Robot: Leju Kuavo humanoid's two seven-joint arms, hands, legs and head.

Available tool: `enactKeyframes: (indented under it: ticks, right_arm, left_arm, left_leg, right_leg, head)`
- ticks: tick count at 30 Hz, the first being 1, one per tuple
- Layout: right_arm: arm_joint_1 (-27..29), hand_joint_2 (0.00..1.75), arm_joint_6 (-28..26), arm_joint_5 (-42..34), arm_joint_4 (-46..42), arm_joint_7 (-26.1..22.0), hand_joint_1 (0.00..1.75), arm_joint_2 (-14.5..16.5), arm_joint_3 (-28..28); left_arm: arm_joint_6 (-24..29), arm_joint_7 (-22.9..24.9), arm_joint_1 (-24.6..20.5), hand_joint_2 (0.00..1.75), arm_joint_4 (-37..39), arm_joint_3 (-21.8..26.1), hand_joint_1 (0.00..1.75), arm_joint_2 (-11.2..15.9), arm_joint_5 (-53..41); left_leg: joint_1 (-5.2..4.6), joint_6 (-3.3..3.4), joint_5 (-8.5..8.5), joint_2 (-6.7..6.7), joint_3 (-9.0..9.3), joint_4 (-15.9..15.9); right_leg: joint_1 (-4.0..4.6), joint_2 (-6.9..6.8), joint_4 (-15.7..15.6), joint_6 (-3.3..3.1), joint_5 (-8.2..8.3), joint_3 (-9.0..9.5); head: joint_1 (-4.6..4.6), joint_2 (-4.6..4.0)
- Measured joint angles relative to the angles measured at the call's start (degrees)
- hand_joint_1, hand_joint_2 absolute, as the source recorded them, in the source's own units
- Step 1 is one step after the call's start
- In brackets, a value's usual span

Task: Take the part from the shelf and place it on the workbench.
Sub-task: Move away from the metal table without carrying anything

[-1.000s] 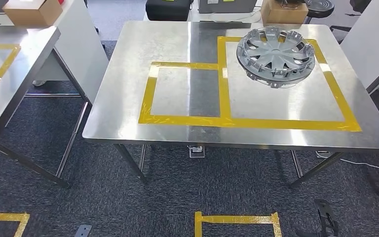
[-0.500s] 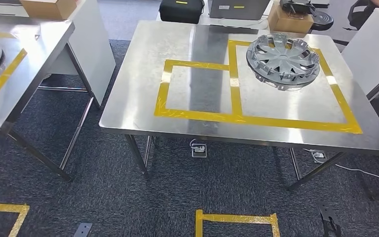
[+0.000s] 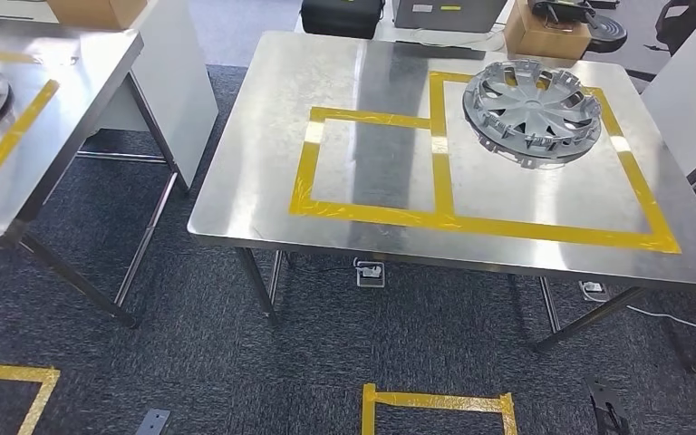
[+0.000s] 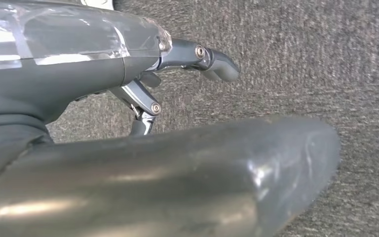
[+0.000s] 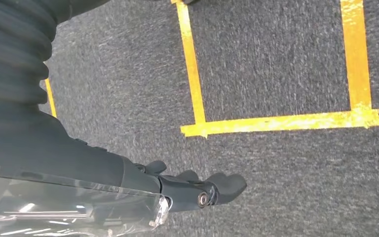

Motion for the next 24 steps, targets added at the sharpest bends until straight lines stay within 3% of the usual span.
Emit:
enactKeyframes:
  ticks: [1,2,3,6,8,11,13,15,17,18,19,22,24]
  right_arm:
    - [0.06,1.75,0.0,0.0,0.07,0.0,0.0,0.09,0.01]
    - [0.11,1.75,0.0,0.0,0.13,0.0,0.0,0.19,0.02]
    - [0.12,1.75,0.0,0.0,0.18,0.0,0.0,0.26,0.03]
    - [-0.02,1.75,0.0,0.0,0.21,0.0,0.0,0.29,0.04]
    - [-0.14,1.75,0.01,0.0,0.22,0.0,0.0,0.33,0.08]
    - [-0.1,1.75,-0.02,-0.01,0.23,0.0,0.0,0.46,0.1]
    - [-0.18,1.75,-0.03,0.0,0.23,0.0,0.0,0.48,0.1]
    - [-0.23,1.75,-0.03,0.0,0.25,0.0,0.0,0.55,0.1]
    - [-0.21,1.75,-0.03,-0.01,0.31,0.0,0.0,0.69,0.1]
    - [-0.21,1.75,0.0,-0.01,0.34,0.0,0.0,0.75,0.1]
    - [-0.21,1.75,0.04,-0.02,0.36,0.0,0.0,0.78,0.1]
    - [-0.24,1.75,0.23,-0.07,0.39,0.0,0.0,0.79,0.11]
    - [-0.24,1.75,0.3,-0.11,0.4,0.0,0.0,0.75,0.13]
  left_arm:
    - [-0.01,0.01,0.04,0.0,0.03,-0.01,0.0,0.0,0.01]
    - [-0.01,0.01,0.08,0.0,0.05,-0.02,0.0,-0.01,0.03]
    - [-0.01,0.01,0.08,0.0,0.06,-0.02,0.0,-0.01,0.04]
    - [-0.01,-0.01,0.06,0.0,0.07,-0.03,0.0,0.0,0.07]
    - [-0.01,-0.01,0.02,0.0,0.08,-0.03,0.0,0.01,0.12]
    - [-0.01,0.01,0.08,0.0,0.13,-0.08,0.0,-0.01,0.15]
    - [-0.01,0.01,0.04,0.0,0.16,-0.12,0.0,-0.01,0.16]
    - [-0.01,0.01,-0.01,0.0,0.16,-0.14,0.0,-0.02,0.16]
    - [-0.02,0.01,0.04,0.0,0.19,-0.19,0.0,-0.03,0.16]
    - [-0.03,0.02,0.07,0.0,0.21,-0.23,0.0,-0.04,0.16]
    - [-0.08,0.02,0.07,0.0,0.24,-0.27,0.0,-0.03,0.17]
    - [-0.19,0.01,-0.13,0.0,0.27,-0.37,0.0,0.03,0.27]
    - [-0.19,0.01,-0.23,0.0,0.28,-0.41,0.0,0.05,0.33]
  left_leg:
    - [-0.02,-0.03,-0.03,-0.07,0.02,0.01]
    - [-0.02,-0.12,-0.1,-0.19,0.07,0.04]
    - [0.02,-0.29,-0.22,-0.34,0.14,0.1]
    - [0.11,-1.46,-1.04,-0.79,0.3,0.75]
    - [0.0,-2.37,-1.48,-0.96,-0.2,1.38]
    - [0.09,-3.31,-1.91,-0.75,-0.76,1.94]
    - [0.19,-3.77,-4.4,-0.37,-1.89,4.75]
    - [0.22,-3.96,-8.51,-0.17,-4.74,11.41]
    - [0.2,-3.91,-10.56,-0.18,-7.07,16.76]
    - [0.17,-3.79,-9.98,-0.19,-6.98,16.8]
    - [0.13,-3.6,-8.4,-0.19,-5.75,14.61]
    - [-0.11,-2.87,-3.69,-0.32,0.01,3.84]
    - [-0.43,-2.35,-2.87,-0.45,0.69,1.63]
  right_leg:
    - [-0.03,0.02,3.53,0.01,-1.2,-1.46]
    - [-0.08,0.02,5.37,0.02,-1.35,-2.18]
    - [-0.15,0.01,5.03,0.0,-0.41,-1.96]
    - [-0.35,0.1,-4.31,0.05,4.43,2.51]
    - [-0.26,0.27,-7.66,-0.21,4.43,4.05]
    - [-0.09,0.3,-7.85,-1.09,3.99,3.86]
    - [-0.11,0.16,-8.01,-1.73,4.27,3.72]
    - [0.09,0.02,-8.11,-2.27,4.57,3.35]
    - [0.38,-0.09,-8.07,-2.63,5.01,2.72]
    - [0.49,-0.11,-8.05,-2.71,5.32,2.34]
    - [0.57,-0.11,-8.03,-2.68,5.67,1.97]
    - [0.73,-0.03,-8.0,-2.05,6.85,1.15]
    - [0.72,0.01,-8.32,-1.35,7.78,1.0]
  head:
    - [0.06,0.0]
    - [0.08,0.0]
    - [0.09,0.0]
    - [0.34,-0.01]
    - [0.38,-0.01]
    - [-0.22,0.0]
    - [-0.97,0.0]
    - [-1.82,0.0]
    - [-2.19,0.0]
    - [-2.28,0.0]
    - [-2.33,0.0]
    - [-2.43,0.0]
    - [-2.33,0.0]
